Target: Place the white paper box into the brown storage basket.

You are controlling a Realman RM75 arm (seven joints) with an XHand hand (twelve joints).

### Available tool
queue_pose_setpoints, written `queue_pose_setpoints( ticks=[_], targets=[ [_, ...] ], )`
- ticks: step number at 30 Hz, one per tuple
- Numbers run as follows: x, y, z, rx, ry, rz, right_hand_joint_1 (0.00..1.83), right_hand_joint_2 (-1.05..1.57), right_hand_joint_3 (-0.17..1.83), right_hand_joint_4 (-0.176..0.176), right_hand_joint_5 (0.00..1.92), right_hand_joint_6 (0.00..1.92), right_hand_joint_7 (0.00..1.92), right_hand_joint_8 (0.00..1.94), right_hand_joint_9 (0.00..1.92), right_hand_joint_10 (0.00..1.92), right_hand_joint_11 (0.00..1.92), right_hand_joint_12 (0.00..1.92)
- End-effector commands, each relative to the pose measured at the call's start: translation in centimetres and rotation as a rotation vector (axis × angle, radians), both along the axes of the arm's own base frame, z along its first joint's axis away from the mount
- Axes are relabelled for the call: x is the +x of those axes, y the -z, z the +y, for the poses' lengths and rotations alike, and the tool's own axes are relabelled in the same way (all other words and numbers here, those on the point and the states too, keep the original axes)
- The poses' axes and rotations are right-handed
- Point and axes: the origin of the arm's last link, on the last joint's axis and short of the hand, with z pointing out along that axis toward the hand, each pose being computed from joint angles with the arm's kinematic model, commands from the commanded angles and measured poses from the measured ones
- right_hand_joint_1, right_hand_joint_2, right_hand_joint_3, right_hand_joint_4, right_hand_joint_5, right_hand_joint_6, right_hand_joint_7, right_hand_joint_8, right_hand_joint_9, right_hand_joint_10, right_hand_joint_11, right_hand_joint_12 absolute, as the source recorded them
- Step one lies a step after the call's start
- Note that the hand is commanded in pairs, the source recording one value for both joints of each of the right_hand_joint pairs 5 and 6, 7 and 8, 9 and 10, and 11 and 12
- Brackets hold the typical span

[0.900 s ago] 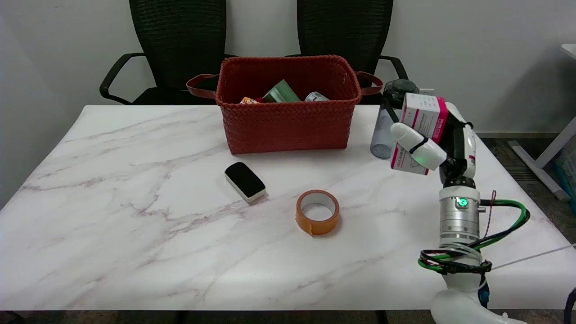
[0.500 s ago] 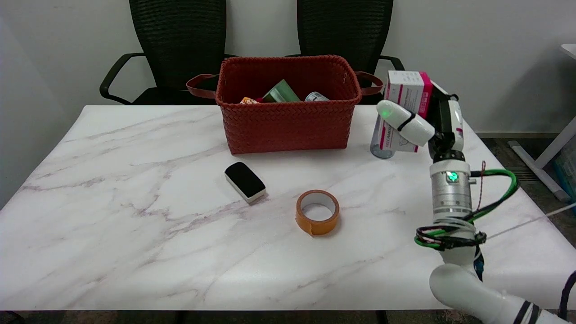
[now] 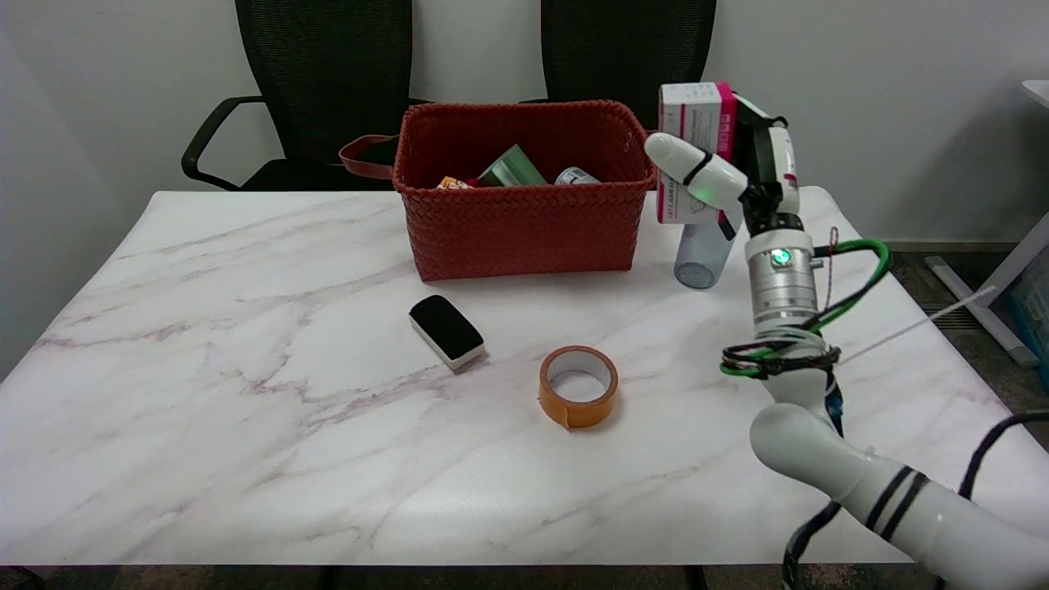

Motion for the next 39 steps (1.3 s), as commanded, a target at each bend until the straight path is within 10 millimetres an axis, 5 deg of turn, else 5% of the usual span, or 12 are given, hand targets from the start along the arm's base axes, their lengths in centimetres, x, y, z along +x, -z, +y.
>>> queue_pose_setpoints(
  ticks=[1, 15, 28, 39],
  targets=[
    [0.8, 1.4, -8.0, 0.033, 0.061, 0.012, 1.03, 0.88, -0.17, 0.0, 0.72, 0.72, 1.51, 1.51, 1.41, 1.41, 1.51, 1.51],
    [3.4, 3.8, -12.3, 0.073, 0.056, 0.06, 0.99, 0.77, -0.17, 0.0, 0.68, 0.68, 1.47, 1.47, 1.36, 1.36, 1.43, 1.43],
    [5.9, 6.9, -16.9, 0.1, 0.132, 0.404, 1.0, 0.73, -0.17, 0.0, 0.63, 0.63, 1.42, 1.42, 1.32, 1.32, 1.41, 1.41],
    [5.5, 8.9, -19.6, 0.012, 0.237, 0.645, 0.97, 0.72, -0.17, 0.0, 0.69, 0.69, 1.42, 1.42, 1.31, 1.31, 1.33, 1.33]
  ],
)
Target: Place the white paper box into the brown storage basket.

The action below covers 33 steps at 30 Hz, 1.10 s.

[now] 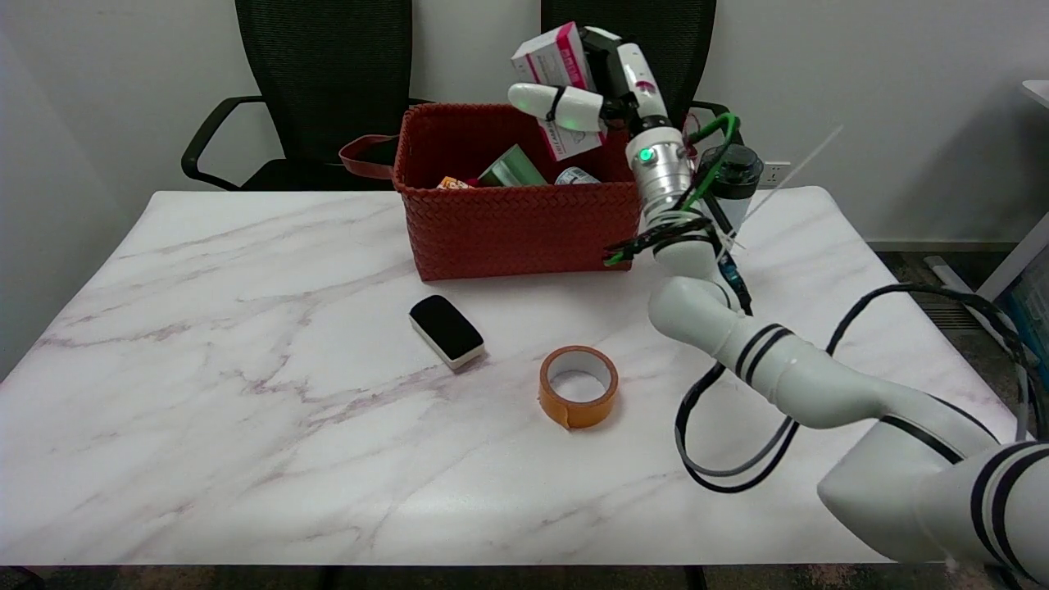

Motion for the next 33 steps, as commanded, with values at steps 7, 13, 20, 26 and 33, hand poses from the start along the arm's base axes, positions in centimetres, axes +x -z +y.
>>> queue_pose_setpoints(
  ticks=[7, 13, 20, 26, 33],
  targets=[
    [0.5, 4.0, -6.1, -0.107, 0.18, 0.497, 0.93, 0.8, -0.17, 0.0, 0.74, 0.74, 1.44, 1.44, 1.33, 1.33, 1.37, 1.37],
    [0.3, 3.6, -6.5, -0.153, 0.214, 0.57, 0.91, 0.88, -0.17, 0.0, 0.77, 0.77, 1.44, 1.44, 1.31, 1.31, 1.39, 1.39],
    [0.4, 3.4, -6.6, -0.175, 0.23, 0.611, 0.91, 0.9, -0.17, 0.0, 0.75, 0.75, 1.26, 1.26, 1.11, 1.11, 1.31, 1.31],
    [0.1, 3.2, -6.6, -0.164, 0.25, 0.591, 0.92, 0.75, -0.17, 0.0, 0.52, 0.52, 0.68, 0.68, 0.68, 0.68, 1.21, 1.21],
    [-0.6, 2.6, -6.6, -0.15, 0.291, 0.527, 0.86, 0.39, -0.17, 0.0, 0.19, 0.19, 0.36, 0.36, 0.34, 0.34, 0.71, 0.71]
  ],
)
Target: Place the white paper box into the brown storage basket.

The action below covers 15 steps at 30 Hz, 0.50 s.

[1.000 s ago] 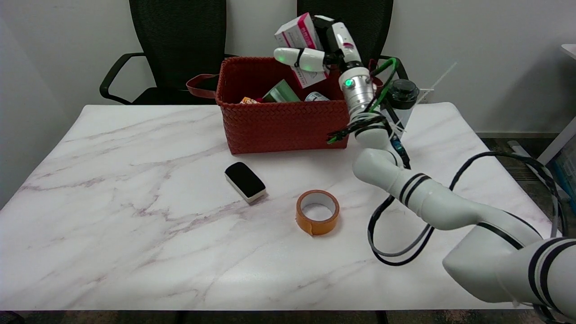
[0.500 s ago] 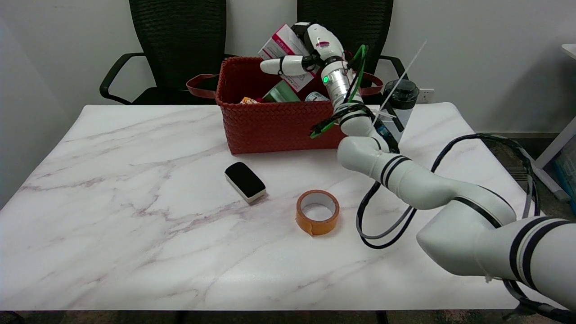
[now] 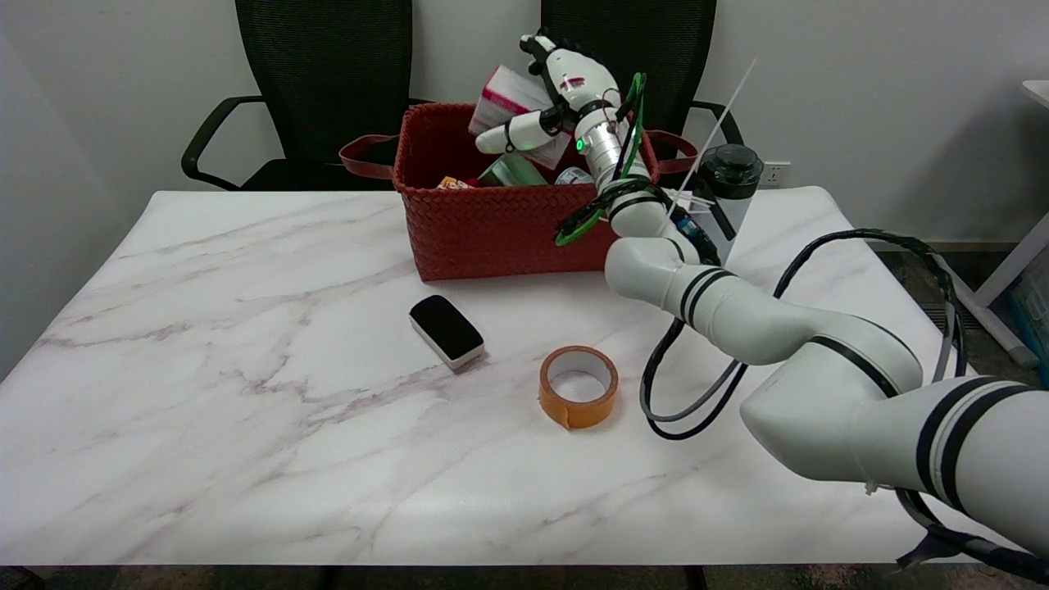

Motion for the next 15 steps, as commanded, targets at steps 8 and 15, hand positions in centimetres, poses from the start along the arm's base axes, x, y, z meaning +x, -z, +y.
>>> queue_pose_setpoints(
  ticks=[8, 15],
  targets=[
    [-1.1, -0.9, -0.1, -0.022, 0.082, -0.055, 0.66, 0.51, 0.15, 0.0, 0.0, 0.0, 0.14, 0.14, 0.1, 0.1, 0.15, 0.15],
    [1.7, -2.0, 2.5, 0.001, -0.092, -0.146, 0.65, 0.55, 0.15, 0.0, 0.0, 0.0, 0.11, 0.11, 0.1, 0.1, 0.13, 0.13]
  ],
)
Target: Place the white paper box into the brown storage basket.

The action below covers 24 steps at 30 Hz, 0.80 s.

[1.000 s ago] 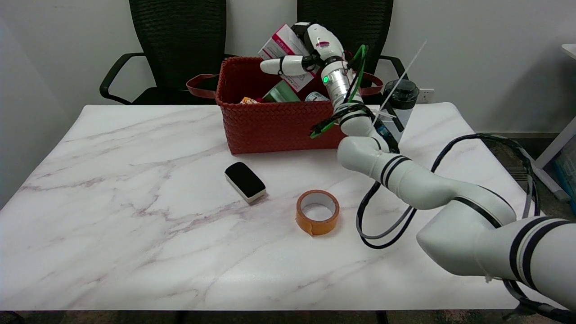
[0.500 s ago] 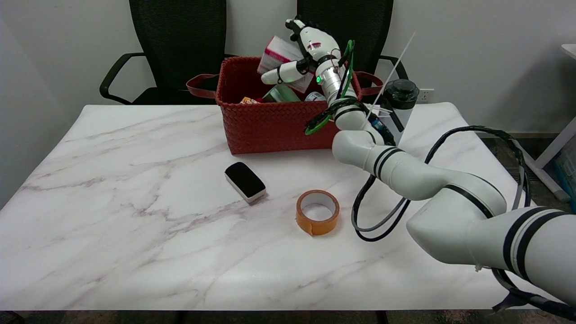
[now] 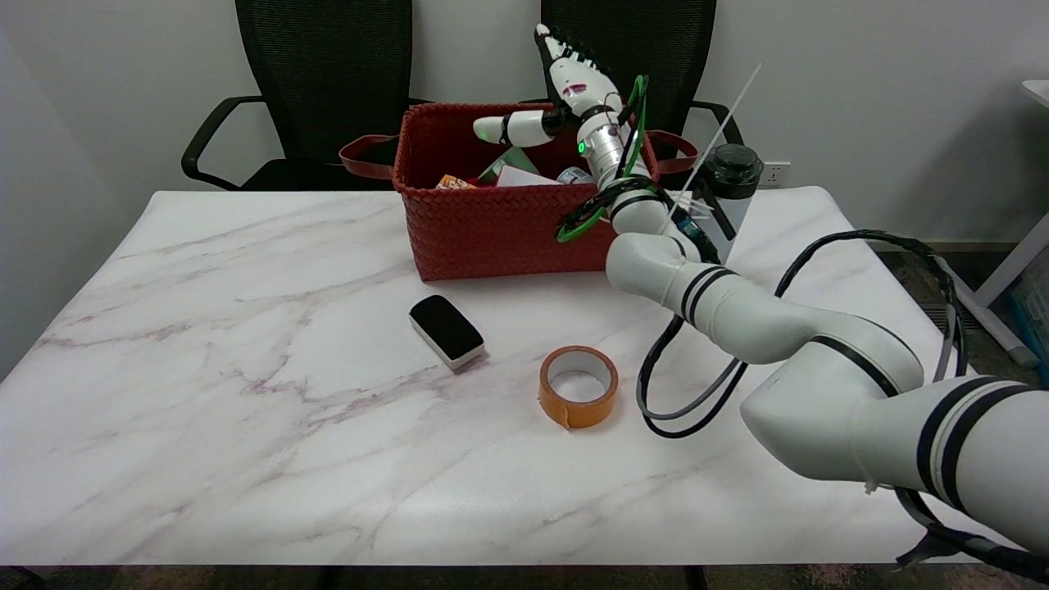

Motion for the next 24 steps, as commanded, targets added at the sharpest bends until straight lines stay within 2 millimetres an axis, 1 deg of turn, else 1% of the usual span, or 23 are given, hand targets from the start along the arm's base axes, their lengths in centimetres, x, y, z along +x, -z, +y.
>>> queue_pose_setpoints(
  ticks=[1, 2, 3, 5, 7, 9, 11, 14, 15, 19, 21, 24],
  targets=[
    [2.5, -2.1, 3.3, 0.008, -0.167, -0.132, 0.65, 0.57, 0.12, 0.0, 0.0, 0.0, 0.11, 0.11, 0.11, 0.11, 0.13, 0.13],
    [3.0, -2.5, 4.1, 0.011, -0.199, -0.149, 0.65, 0.59, -0.01, 0.0, 0.0, 0.0, 0.11, 0.11, 0.14, 0.14, 0.15, 0.15],
    [3.4, -3.0, 4.8, 0.009, -0.226, -0.164, 0.65, 0.6, -0.05, 0.0, 0.0, 0.0, 0.11, 0.11, 0.15, 0.15, 0.16, 0.16],
    [5.2, -4.3, 6.7, 0.006, -0.309, -0.204, 0.67, 0.6, -0.16, 0.0, 0.0, 0.0, 0.12, 0.12, 0.18, 0.18, 0.2, 0.2],
    [6.0, -5.5, 8.5, -0.006, -0.361, -0.226, 0.69, 0.63, -0.17, 0.0, 0.0, 0.0, 0.16, 0.16, 0.21, 0.21, 0.27, 0.27],
    [6.6, -6.6, 10.6, -0.031, -0.401, -0.221, 0.71, 0.64, -0.17, 0.0, 0.0, 0.0, 0.18, 0.18, 0.22, 0.22, 0.3, 0.3],
    [6.3, -7.6, 12.5, -0.074, -0.421, -0.211, 0.72, 0.64, -0.17, 0.0, 0.0, 0.0, 0.19, 0.19, 0.23, 0.23, 0.3, 0.3],
    [6.2, -8.6, 14.8, -0.117, -0.455, -0.216, 0.72, 0.64, -0.17, 0.0, 0.0, 0.0, 0.2, 0.2, 0.23, 0.23, 0.31, 0.31],
    [6.0, -8.9, 15.5, -0.128, -0.461, -0.225, 0.76, 0.64, -0.17, 0.0, 0.0, 0.0, 0.2, 0.2, 0.23, 0.23, 0.32, 0.32],
    [4.7, -10.1, 18.3, -0.171, -0.471, -0.241, 0.77, 0.64, -0.17, 0.0, 0.0, 0.0, 0.2, 0.2, 0.24, 0.24, 0.33, 0.33],
    [3.8, -10.7, 19.7, -0.199, -0.467, -0.242, 0.77, 0.64, -0.17, 0.0, 0.0, 0.0, 0.19, 0.19, 0.23, 0.23, 0.35, 0.35],
    [2.8, -11.3, 21.7, -0.233, -0.469, -0.254, 0.81, 0.62, -0.17, 0.0, 0.0, 0.0, 0.21, 0.21, 0.22, 0.22, 0.37, 0.37]
  ],
)
